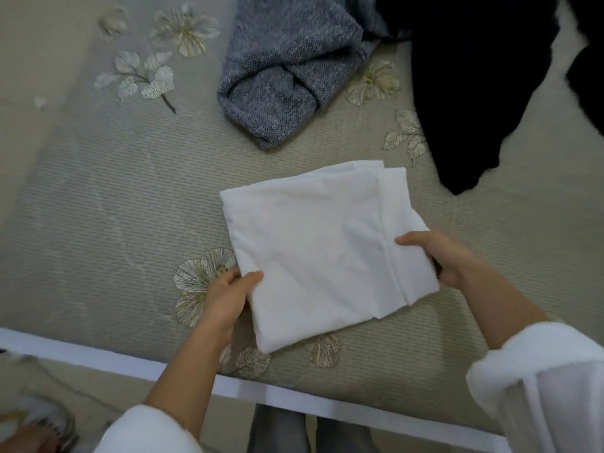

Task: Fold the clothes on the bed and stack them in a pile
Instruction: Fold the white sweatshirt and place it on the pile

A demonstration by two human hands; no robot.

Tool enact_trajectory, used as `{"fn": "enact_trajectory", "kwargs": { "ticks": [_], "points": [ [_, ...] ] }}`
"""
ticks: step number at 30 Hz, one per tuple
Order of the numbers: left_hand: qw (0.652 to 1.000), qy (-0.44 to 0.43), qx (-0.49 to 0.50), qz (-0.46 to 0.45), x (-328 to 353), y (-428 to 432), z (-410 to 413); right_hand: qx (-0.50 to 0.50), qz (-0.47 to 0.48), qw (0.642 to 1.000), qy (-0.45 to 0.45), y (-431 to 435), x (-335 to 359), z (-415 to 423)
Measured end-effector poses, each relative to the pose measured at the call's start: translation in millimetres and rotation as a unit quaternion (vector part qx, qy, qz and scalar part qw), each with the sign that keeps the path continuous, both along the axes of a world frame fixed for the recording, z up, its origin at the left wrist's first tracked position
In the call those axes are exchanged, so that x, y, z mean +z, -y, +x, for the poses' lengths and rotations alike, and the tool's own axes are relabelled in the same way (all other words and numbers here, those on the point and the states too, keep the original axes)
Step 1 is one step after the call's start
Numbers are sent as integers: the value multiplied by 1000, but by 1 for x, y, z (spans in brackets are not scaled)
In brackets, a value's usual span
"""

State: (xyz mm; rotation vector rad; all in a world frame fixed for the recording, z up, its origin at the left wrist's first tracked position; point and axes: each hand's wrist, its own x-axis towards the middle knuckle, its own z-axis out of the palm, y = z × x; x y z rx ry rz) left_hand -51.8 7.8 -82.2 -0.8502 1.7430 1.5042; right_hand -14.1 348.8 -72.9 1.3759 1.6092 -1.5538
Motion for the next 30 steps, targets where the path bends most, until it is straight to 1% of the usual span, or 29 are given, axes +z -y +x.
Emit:
{"fn": "enact_trajectory", "kwargs": {
  "ticks": [1, 5, 7, 11, 15, 21, 23, 25, 28, 30],
  "points": [
    [1000, -5, -8, 4, 8, 0, -1, -4, 4, 1000, -1, 4, 9, 4],
    [999, -18, -45, 3, 44, -1, 0, -7, 91, 996, -24, 26, 52, 37],
    [996, -21, -83, 0, 62, -2, 5, -28, 96, 995, -31, 38, 77, 62],
    [986, -13, -165, 6, 96, -12, 19, -100, 101, 990, -26, 50, 118, 124],
    [968, -14, -248, 24, 119, -43, 29, -184, 114, 975, -47, 42, 143, 181],
    [922, -56, -382, 39, 160, -136, 33, -326, 122, 934, -82, 6, 170, 253],
    [903, -75, -419, 61, 180, -178, 37, -369, 121, 916, -100, -12, 178, 275],
    [880, -99, -456, 86, 201, -223, 44, -412, 114, 896, -124, -34, 184, 298],
    [838, -135, -515, 116, 230, -293, 65, -459, 108, 872, -132, -71, 186, 332],
    [817, -152, -542, 130, 246, -343, 85, -489, 104, 854, -142, -102, 186, 356]
  ]
}}
